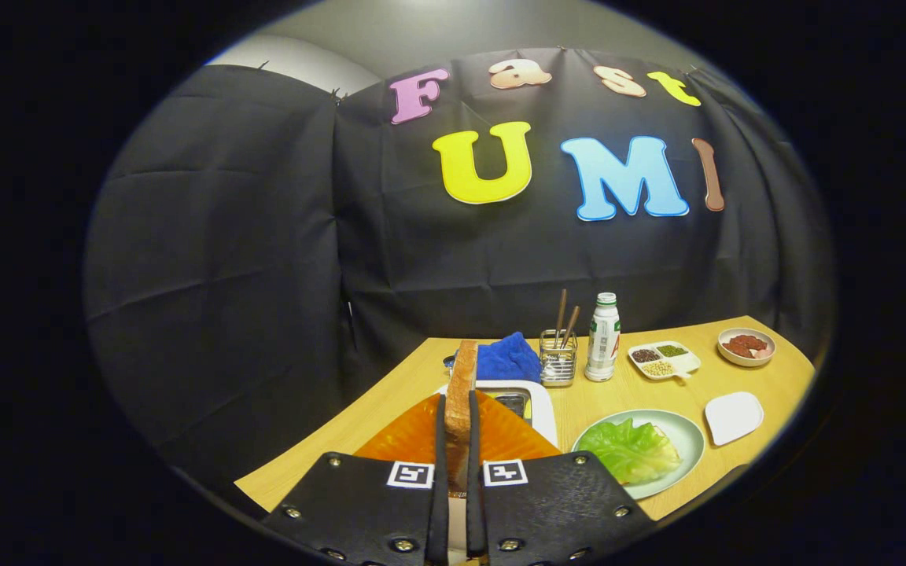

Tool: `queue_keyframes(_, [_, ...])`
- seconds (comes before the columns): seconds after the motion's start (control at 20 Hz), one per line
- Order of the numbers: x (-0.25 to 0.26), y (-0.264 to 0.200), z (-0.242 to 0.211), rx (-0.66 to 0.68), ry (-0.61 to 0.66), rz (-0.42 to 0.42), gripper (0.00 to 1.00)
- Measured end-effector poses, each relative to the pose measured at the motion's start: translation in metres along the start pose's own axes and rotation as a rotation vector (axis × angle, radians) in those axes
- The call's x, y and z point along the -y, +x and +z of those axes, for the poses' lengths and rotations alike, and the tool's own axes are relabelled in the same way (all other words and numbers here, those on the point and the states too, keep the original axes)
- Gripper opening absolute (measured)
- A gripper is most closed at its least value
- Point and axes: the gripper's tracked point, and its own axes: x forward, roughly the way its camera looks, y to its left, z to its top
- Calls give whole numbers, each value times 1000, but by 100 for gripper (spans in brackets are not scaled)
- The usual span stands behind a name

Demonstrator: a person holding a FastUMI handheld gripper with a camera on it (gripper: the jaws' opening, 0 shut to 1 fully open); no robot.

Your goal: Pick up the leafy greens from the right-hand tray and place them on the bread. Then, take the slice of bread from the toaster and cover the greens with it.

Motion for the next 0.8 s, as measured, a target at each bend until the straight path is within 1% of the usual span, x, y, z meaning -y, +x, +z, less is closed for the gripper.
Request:
queue_keyframes(0.1, [7,-6,9,11,21,11,9])
queue_keyframes(0.3, [26,-15,27,39,38,3,9])
queue_keyframes(0.6, [77,-28,40,73,56,-68,9])
queue_keyframes(0.8, [122,-34,38,84,49,-140,9])
